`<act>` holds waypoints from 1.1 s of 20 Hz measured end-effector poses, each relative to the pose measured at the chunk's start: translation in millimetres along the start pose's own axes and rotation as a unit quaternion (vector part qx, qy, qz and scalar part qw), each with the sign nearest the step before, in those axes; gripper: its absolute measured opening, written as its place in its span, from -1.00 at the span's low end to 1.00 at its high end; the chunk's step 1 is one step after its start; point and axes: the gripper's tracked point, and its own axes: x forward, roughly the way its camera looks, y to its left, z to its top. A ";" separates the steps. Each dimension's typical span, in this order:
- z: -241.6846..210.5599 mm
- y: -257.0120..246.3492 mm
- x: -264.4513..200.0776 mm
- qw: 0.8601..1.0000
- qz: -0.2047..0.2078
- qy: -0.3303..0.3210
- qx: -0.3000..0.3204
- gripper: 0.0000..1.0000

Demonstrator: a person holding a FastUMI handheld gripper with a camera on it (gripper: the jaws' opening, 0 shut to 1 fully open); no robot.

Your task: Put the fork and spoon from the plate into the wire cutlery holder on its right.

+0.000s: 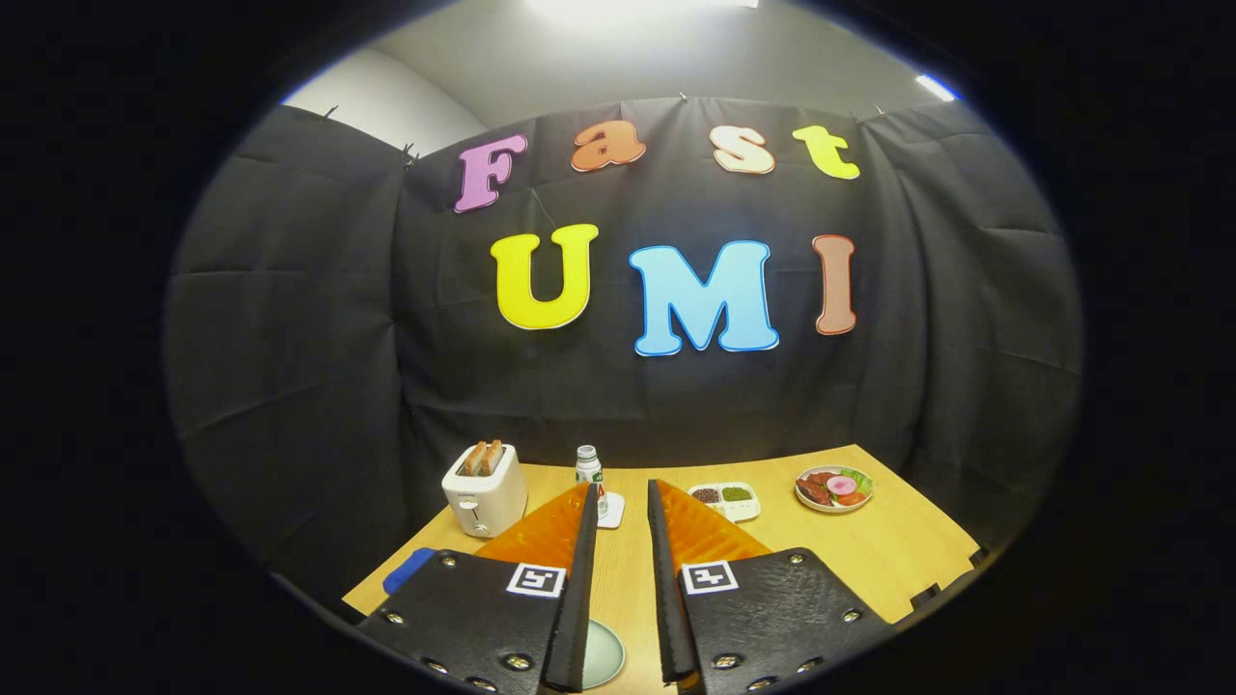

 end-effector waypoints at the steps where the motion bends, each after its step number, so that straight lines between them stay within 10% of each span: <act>1: -6.2 1.8 1.3 1.000 0.003 0.008 -0.002 -0.40; 7: -99.1 25.1 17.5 0.988 0.053 0.145 -0.004 -0.40; 22: -315.4 80.4 -4.1 0.880 0.127 0.459 0.004 -0.40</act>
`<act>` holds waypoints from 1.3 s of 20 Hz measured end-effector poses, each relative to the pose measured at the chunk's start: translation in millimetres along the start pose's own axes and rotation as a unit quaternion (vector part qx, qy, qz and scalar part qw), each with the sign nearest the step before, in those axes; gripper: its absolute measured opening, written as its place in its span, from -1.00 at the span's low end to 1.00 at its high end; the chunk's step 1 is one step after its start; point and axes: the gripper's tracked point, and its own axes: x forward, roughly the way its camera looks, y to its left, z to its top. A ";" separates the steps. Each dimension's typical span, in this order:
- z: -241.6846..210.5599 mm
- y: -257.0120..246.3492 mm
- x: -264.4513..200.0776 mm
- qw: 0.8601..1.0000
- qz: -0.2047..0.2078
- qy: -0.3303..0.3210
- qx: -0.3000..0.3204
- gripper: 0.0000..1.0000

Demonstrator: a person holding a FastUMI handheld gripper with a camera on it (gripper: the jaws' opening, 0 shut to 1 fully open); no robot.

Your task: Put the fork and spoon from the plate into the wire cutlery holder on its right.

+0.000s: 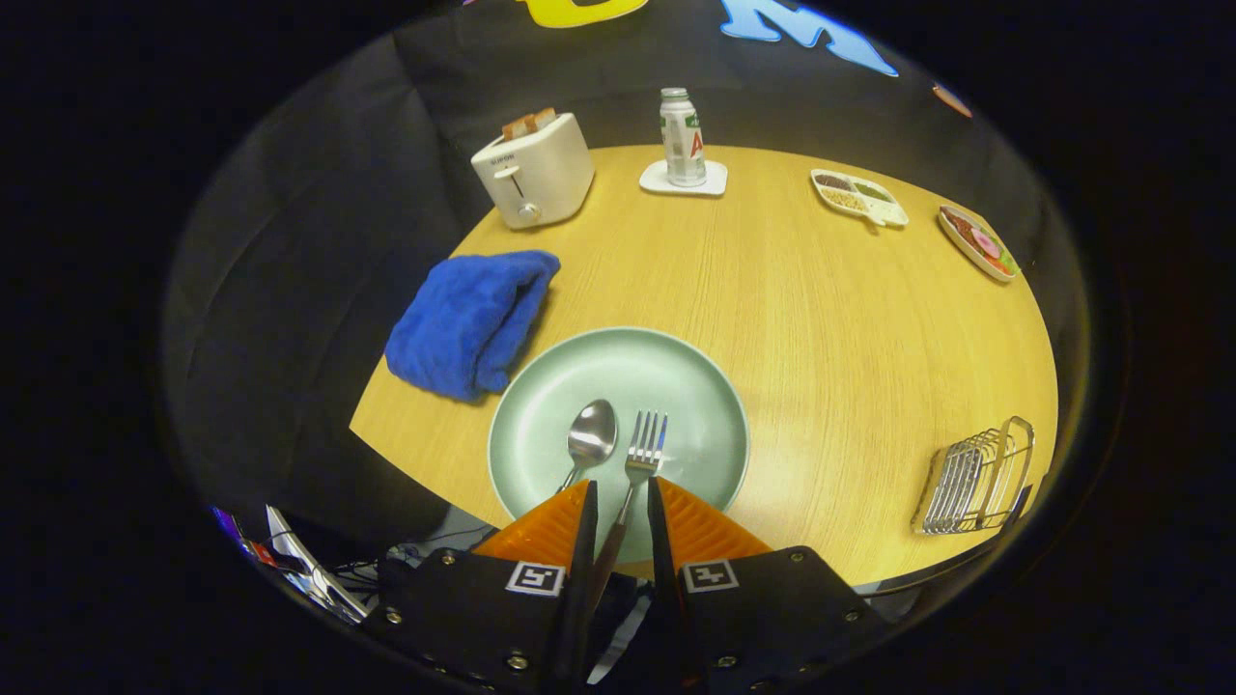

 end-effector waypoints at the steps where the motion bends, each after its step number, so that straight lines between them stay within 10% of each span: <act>1: -6.3 0.6 5.1 1.000 0.001 0.014 0.001 -0.39; 11: -42.0 0.2 39.2 0.994 0.009 0.102 0.042 -0.35; 16: -40.0 -4.0 41.3 0.994 -0.002 0.098 0.052 -0.97; 26: -17.0 -22.9 16.5 0.992 0.006 0.047 0.119 -0.96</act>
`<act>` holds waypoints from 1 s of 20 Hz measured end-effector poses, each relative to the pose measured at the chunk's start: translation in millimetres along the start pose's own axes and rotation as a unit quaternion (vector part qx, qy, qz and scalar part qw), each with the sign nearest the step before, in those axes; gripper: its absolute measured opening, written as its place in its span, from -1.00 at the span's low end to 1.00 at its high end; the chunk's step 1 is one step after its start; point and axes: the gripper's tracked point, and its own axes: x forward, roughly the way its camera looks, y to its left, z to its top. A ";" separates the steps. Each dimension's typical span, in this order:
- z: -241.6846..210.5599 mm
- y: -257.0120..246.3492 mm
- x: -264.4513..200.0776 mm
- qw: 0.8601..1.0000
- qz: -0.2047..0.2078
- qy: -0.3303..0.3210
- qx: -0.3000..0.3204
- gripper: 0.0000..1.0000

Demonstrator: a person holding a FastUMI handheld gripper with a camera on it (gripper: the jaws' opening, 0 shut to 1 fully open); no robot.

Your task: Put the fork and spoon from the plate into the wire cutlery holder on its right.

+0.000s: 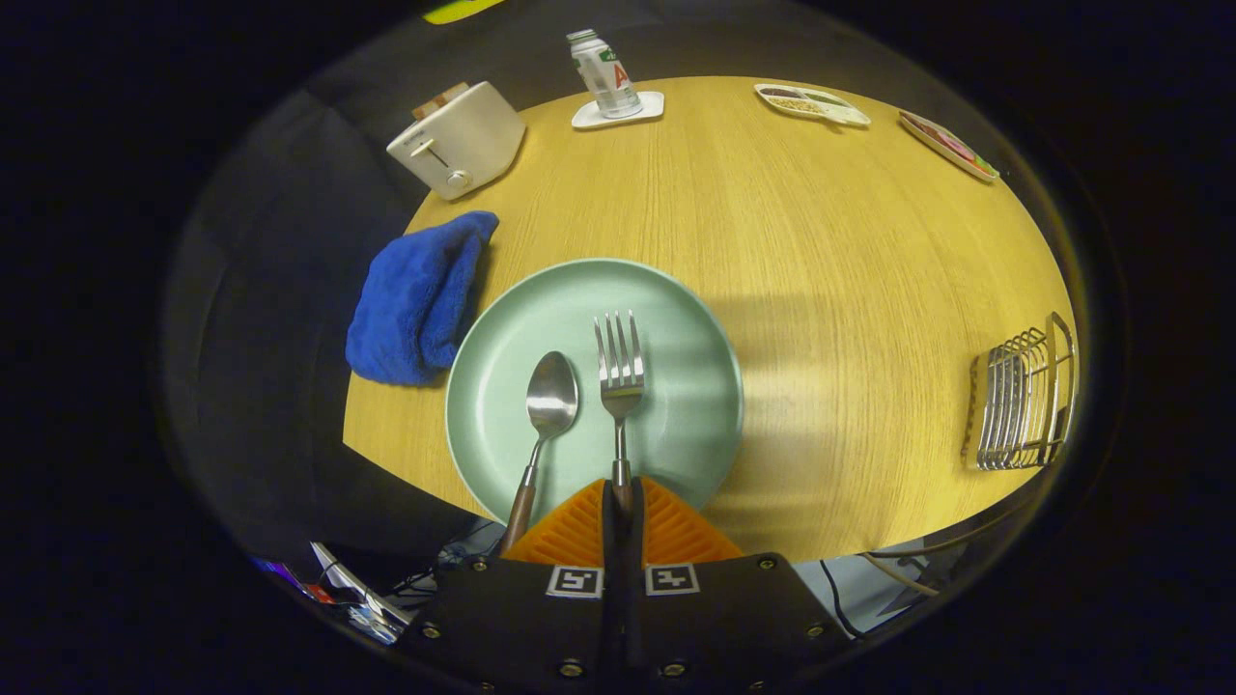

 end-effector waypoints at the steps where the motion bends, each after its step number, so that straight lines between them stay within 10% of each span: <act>1: 4.5 -3.6 -5.8 1.000 -0.001 -0.009 0.006 -0.96; 20: 1.6 -173.5 -136.5 0.955 -0.119 -0.159 0.222 -0.97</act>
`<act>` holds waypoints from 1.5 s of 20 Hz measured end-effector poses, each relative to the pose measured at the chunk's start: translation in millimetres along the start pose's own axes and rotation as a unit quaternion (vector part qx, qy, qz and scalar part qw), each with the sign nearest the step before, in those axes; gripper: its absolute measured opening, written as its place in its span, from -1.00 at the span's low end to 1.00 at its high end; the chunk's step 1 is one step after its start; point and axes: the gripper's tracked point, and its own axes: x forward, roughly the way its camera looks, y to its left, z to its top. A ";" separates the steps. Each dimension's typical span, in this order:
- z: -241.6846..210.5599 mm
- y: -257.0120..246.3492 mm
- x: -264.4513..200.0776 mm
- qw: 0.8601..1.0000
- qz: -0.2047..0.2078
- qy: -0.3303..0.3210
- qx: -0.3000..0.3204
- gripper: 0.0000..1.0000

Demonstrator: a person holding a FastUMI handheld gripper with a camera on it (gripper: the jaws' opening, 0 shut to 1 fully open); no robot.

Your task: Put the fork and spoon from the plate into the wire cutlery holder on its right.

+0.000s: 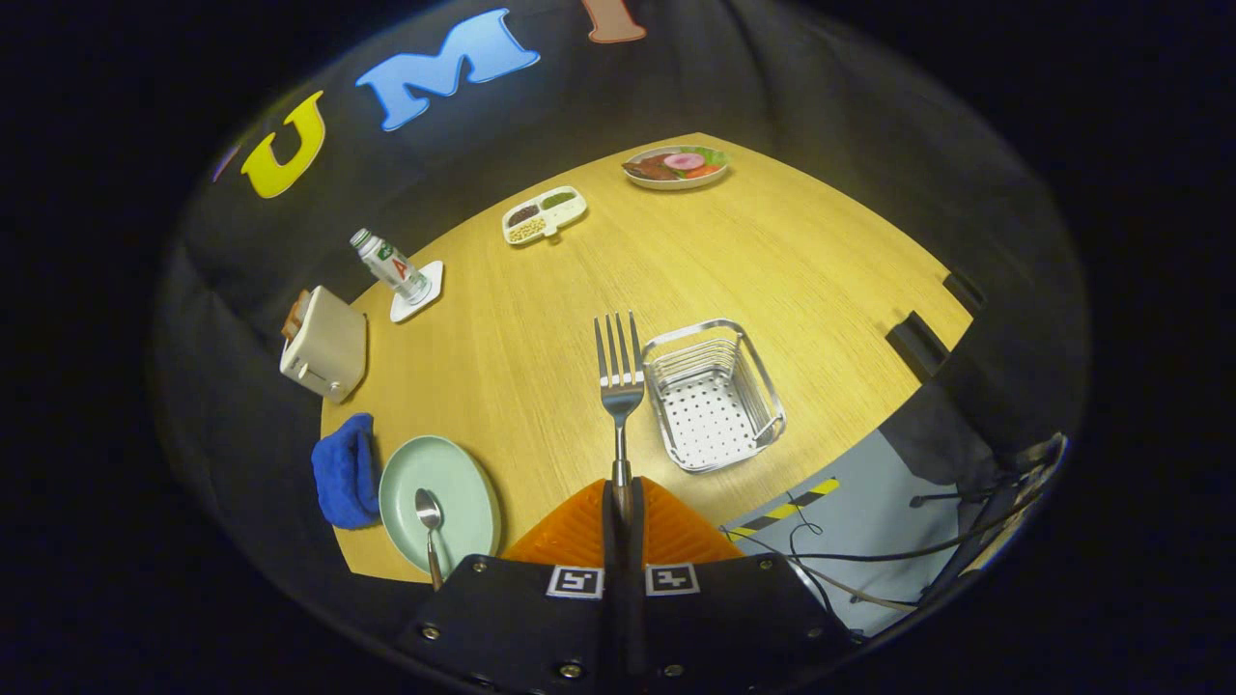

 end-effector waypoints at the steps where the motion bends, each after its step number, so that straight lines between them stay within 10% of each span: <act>1: -0.3 -9.3 -0.9 1.000 -0.005 0.007 0.003 -0.97; 15: 2.2 -50.4 2.4 0.980 -0.013 0.197 -0.002 -0.96; 21: 17.6 -46.0 10.1 0.982 -0.022 0.185 -0.020 -0.78; 25: 22.2 -51.3 6.2 0.985 -0.032 0.167 -0.020 0.09; 30: 16.6 -56.9 -4.0 0.988 -0.031 0.153 0.008 0.23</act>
